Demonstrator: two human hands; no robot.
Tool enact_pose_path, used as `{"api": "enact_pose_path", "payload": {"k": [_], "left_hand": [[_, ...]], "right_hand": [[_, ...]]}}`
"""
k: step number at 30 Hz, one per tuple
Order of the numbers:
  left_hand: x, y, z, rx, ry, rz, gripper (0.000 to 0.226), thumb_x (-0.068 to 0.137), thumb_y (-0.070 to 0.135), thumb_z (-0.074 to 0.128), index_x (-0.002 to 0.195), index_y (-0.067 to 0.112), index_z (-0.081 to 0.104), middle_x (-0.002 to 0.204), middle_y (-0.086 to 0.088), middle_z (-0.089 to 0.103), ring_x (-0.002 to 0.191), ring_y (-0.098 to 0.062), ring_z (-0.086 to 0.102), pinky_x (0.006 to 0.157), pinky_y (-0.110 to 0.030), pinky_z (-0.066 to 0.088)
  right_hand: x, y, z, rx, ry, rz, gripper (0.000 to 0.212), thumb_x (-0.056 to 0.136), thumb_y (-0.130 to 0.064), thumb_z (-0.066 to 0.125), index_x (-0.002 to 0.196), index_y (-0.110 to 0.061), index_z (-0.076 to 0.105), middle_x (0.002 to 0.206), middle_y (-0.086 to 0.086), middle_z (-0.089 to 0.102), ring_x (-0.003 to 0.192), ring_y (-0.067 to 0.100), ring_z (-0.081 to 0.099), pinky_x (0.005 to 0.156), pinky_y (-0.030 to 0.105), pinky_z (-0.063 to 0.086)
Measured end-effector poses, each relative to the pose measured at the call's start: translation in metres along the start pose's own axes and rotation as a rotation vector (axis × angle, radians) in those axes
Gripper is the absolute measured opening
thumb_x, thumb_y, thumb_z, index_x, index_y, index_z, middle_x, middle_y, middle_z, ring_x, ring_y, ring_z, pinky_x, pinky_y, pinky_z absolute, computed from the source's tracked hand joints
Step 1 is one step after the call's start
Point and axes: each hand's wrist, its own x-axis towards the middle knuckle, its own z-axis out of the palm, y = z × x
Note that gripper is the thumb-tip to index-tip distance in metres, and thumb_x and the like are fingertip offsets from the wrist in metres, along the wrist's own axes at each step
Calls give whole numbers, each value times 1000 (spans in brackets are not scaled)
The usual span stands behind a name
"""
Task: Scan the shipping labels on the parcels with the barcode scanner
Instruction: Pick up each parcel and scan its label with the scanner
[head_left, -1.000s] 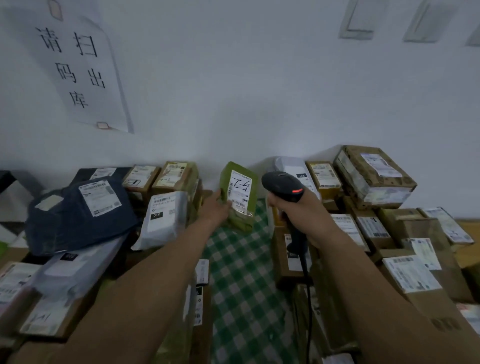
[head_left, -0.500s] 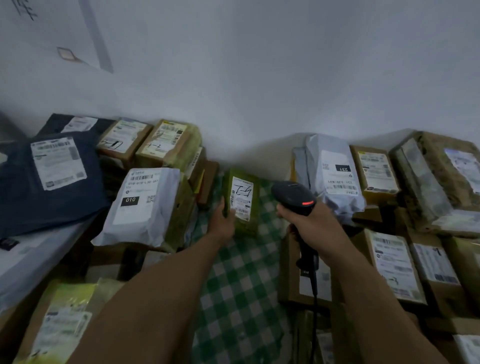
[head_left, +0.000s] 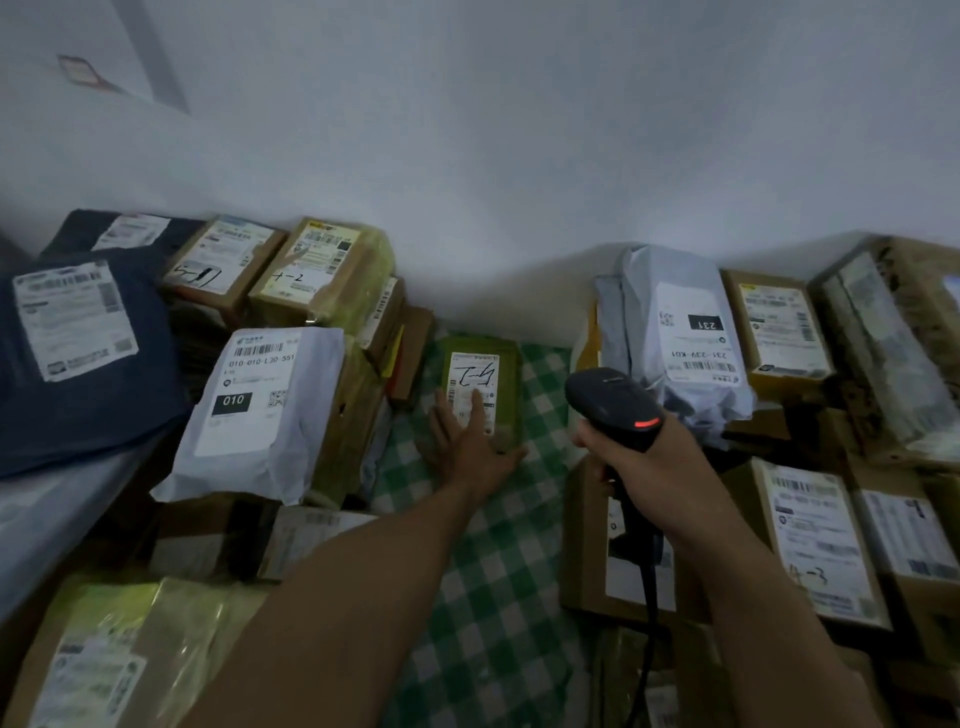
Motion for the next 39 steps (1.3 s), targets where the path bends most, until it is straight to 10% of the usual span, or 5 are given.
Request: {"api": "enact_pose_path", "payload": {"k": [13,18,23,31,39], "left_hand": [[9,10,-14,91,142,42,67,106,56,38,164,29,17,173,-7,-6,157,-32,-14,122,-55,-12],[-32,101,-45,-617,154,317,37,107,44,49,135,21,58,136,-2,54,125,-18,52,99,-32,48],[-57,167,-57,-750,-120,356,46,101,48,59,138,21,55,128,7,60,111,-11,62,66,-11,50],[-57,184,-55,-667,34,323,9,104,22,60,108,15,62,116,-3,67,108,-18,65,63,-12,49],[-147,145,-113,-820,137,526,8,105,31,53,102,23,54,111,11,66,93,0,70,67,-25,63]], "right_hand": [[-25,-7,-17,97,108,-8,12,93,-25,77,100,-19,69,75,17,70,64,16,65,71,41,59],[-44,-9,-36,211,273,-15,14,93,-27,78,103,-19,71,70,6,70,57,10,64,57,26,54],[-62,-3,-51,310,431,-5,18,92,-25,78,108,-19,70,80,10,73,57,9,64,50,20,53],[-82,2,-66,323,439,-24,21,95,-23,75,108,-9,70,69,6,67,55,8,63,51,17,52],[-102,-17,-46,494,544,-125,37,88,-37,81,122,-31,67,103,-7,78,91,8,75,72,29,62]]}}
